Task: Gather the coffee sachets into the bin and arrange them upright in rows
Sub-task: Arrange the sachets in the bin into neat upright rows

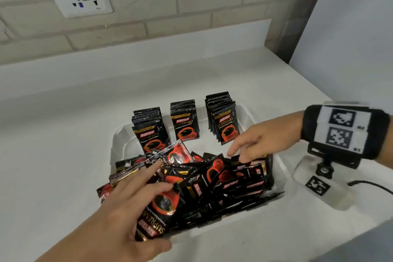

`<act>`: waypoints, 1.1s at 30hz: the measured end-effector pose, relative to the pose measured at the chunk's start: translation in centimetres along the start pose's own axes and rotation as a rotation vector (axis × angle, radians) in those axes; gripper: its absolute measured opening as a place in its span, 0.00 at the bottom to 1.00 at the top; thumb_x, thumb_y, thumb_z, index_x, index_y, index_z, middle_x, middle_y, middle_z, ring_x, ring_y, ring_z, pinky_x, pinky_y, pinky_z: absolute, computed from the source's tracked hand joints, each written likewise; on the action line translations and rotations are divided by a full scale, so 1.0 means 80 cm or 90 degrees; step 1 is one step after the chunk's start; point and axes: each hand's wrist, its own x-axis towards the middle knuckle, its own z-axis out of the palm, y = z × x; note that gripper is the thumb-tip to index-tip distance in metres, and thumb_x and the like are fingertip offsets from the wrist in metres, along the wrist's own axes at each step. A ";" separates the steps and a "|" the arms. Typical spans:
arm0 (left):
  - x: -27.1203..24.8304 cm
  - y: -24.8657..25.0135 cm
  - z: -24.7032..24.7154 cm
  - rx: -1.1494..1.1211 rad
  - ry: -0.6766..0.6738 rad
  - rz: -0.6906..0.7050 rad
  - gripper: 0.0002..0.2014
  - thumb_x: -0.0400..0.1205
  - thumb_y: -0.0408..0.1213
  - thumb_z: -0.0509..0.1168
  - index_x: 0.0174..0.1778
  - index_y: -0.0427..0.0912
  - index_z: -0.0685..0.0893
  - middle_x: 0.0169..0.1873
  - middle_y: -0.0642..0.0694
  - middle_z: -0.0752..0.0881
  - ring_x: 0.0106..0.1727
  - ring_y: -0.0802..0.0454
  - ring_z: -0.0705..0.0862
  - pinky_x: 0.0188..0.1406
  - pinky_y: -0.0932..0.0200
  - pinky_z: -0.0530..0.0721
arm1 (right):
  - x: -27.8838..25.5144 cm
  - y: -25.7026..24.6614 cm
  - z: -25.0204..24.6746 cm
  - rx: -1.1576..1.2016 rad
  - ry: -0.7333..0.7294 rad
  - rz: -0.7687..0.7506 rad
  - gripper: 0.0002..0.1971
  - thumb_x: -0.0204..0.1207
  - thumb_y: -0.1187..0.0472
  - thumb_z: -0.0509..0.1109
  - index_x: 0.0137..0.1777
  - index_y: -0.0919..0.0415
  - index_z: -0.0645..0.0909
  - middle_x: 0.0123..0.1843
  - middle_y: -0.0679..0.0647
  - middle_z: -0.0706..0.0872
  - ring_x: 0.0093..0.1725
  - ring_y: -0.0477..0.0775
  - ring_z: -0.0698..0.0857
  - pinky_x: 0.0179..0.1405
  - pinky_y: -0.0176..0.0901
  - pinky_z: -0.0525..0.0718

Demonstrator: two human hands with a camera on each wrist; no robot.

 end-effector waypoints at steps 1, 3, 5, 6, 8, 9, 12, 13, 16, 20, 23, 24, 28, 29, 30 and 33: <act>-0.004 0.002 0.011 0.041 0.007 0.018 0.37 0.71 0.78 0.45 0.76 0.67 0.60 0.81 0.51 0.52 0.72 0.54 0.66 0.51 0.51 0.79 | -0.005 0.002 0.002 0.045 -0.012 -0.015 0.26 0.73 0.43 0.66 0.71 0.46 0.71 0.56 0.35 0.81 0.61 0.40 0.78 0.70 0.38 0.70; -0.001 -0.007 0.033 0.127 -0.035 0.006 0.43 0.73 0.77 0.40 0.81 0.56 0.55 0.83 0.46 0.50 0.78 0.48 0.60 0.39 0.77 0.73 | -0.012 0.007 0.010 0.095 -0.038 -0.036 0.35 0.61 0.41 0.73 0.70 0.47 0.72 0.59 0.41 0.84 0.60 0.40 0.82 0.67 0.39 0.77; 0.006 -0.015 0.047 0.150 -0.078 0.007 0.46 0.73 0.77 0.40 0.82 0.51 0.53 0.83 0.48 0.49 0.83 0.50 0.46 0.38 0.91 0.58 | -0.015 0.010 0.024 0.070 -0.034 -0.036 0.39 0.59 0.48 0.81 0.71 0.45 0.68 0.60 0.41 0.84 0.58 0.39 0.82 0.63 0.37 0.79; 0.005 -0.016 0.051 0.152 -0.090 0.012 0.47 0.74 0.77 0.41 0.82 0.48 0.53 0.83 0.48 0.50 0.83 0.51 0.44 0.74 0.59 0.52 | -0.014 0.011 0.031 0.025 -0.002 -0.033 0.40 0.59 0.50 0.82 0.70 0.42 0.67 0.59 0.39 0.83 0.57 0.39 0.81 0.60 0.34 0.79; 0.002 -0.021 0.058 0.197 -0.054 0.037 0.45 0.76 0.74 0.42 0.82 0.45 0.53 0.82 0.47 0.53 0.83 0.50 0.45 0.74 0.54 0.51 | -0.009 0.013 0.045 -0.056 0.092 -0.039 0.37 0.61 0.48 0.81 0.68 0.39 0.66 0.57 0.36 0.82 0.54 0.38 0.80 0.56 0.33 0.78; 0.003 -0.024 0.059 0.215 -0.038 0.044 0.44 0.78 0.72 0.42 0.82 0.44 0.53 0.82 0.47 0.54 0.83 0.50 0.46 0.74 0.53 0.51 | -0.006 0.014 0.049 -0.054 0.131 -0.044 0.34 0.62 0.47 0.80 0.66 0.39 0.68 0.55 0.37 0.82 0.53 0.38 0.80 0.54 0.34 0.79; 0.008 -0.025 0.059 0.220 0.011 0.064 0.39 0.82 0.67 0.41 0.83 0.43 0.49 0.83 0.48 0.51 0.83 0.50 0.47 0.74 0.50 0.53 | -0.003 0.018 0.055 0.005 0.200 -0.049 0.25 0.66 0.45 0.76 0.62 0.41 0.73 0.53 0.40 0.84 0.51 0.40 0.82 0.54 0.40 0.81; 0.008 -0.026 0.060 0.222 0.031 0.069 0.39 0.83 0.66 0.41 0.83 0.43 0.49 0.83 0.48 0.50 0.83 0.50 0.47 0.74 0.50 0.53 | -0.003 0.018 0.055 -0.002 0.217 -0.048 0.22 0.68 0.46 0.75 0.61 0.43 0.75 0.53 0.40 0.83 0.51 0.41 0.82 0.54 0.40 0.81; 0.011 -0.024 0.061 0.204 0.077 0.076 0.38 0.84 0.64 0.41 0.83 0.42 0.47 0.83 0.46 0.48 0.82 0.48 0.50 0.74 0.51 0.54 | 0.000 0.015 0.061 -0.062 0.280 -0.063 0.19 0.72 0.48 0.71 0.62 0.46 0.75 0.55 0.40 0.77 0.51 0.42 0.78 0.54 0.39 0.79; 0.018 -0.016 0.062 0.186 0.103 0.113 0.35 0.85 0.62 0.42 0.84 0.47 0.46 0.83 0.43 0.47 0.80 0.42 0.54 0.73 0.47 0.55 | 0.004 0.009 0.075 -0.075 0.319 -0.072 0.22 0.69 0.44 0.71 0.62 0.43 0.72 0.53 0.38 0.75 0.51 0.41 0.78 0.53 0.39 0.78; 0.023 -0.012 0.062 0.214 0.077 0.129 0.31 0.85 0.61 0.41 0.83 0.53 0.49 0.83 0.45 0.48 0.82 0.43 0.50 0.75 0.45 0.52 | 0.005 0.006 0.078 -0.089 0.309 -0.066 0.21 0.70 0.43 0.71 0.62 0.41 0.72 0.48 0.37 0.78 0.47 0.40 0.77 0.47 0.36 0.77; 0.024 -0.012 0.062 0.224 0.068 0.131 0.29 0.86 0.60 0.40 0.83 0.55 0.50 0.83 0.46 0.49 0.83 0.44 0.50 0.75 0.44 0.51 | 0.004 0.006 0.076 -0.093 0.312 -0.068 0.19 0.71 0.44 0.71 0.61 0.42 0.73 0.46 0.37 0.79 0.44 0.40 0.77 0.44 0.35 0.76; 0.026 -0.017 0.065 0.233 0.033 0.130 0.26 0.86 0.59 0.40 0.77 0.55 0.64 0.79 0.52 0.62 0.82 0.49 0.53 0.74 0.44 0.52 | -0.001 0.008 0.061 -0.072 0.311 -0.066 0.16 0.69 0.46 0.74 0.54 0.47 0.78 0.38 0.43 0.82 0.32 0.40 0.77 0.34 0.32 0.72; 0.025 -0.018 0.065 0.228 0.026 0.127 0.26 0.86 0.60 0.41 0.76 0.54 0.66 0.78 0.53 0.65 0.82 0.51 0.53 0.74 0.43 0.53 | -0.003 0.009 0.057 -0.067 0.309 -0.066 0.15 0.69 0.46 0.74 0.53 0.48 0.78 0.35 0.42 0.81 0.31 0.40 0.76 0.33 0.32 0.71; 0.025 -0.019 0.065 0.221 0.019 0.123 0.26 0.86 0.60 0.41 0.74 0.54 0.68 0.76 0.53 0.68 0.82 0.52 0.53 0.74 0.43 0.53 | -0.006 0.009 0.053 -0.057 0.308 -0.067 0.15 0.68 0.46 0.75 0.52 0.47 0.79 0.34 0.42 0.81 0.31 0.40 0.77 0.32 0.32 0.71; 0.024 -0.017 0.063 0.201 0.006 0.113 0.26 0.85 0.60 0.42 0.74 0.53 0.68 0.75 0.53 0.70 0.82 0.54 0.56 0.74 0.46 0.55 | -0.015 0.008 0.040 -0.017 0.311 -0.085 0.13 0.66 0.49 0.77 0.49 0.47 0.80 0.36 0.42 0.84 0.34 0.42 0.81 0.36 0.35 0.76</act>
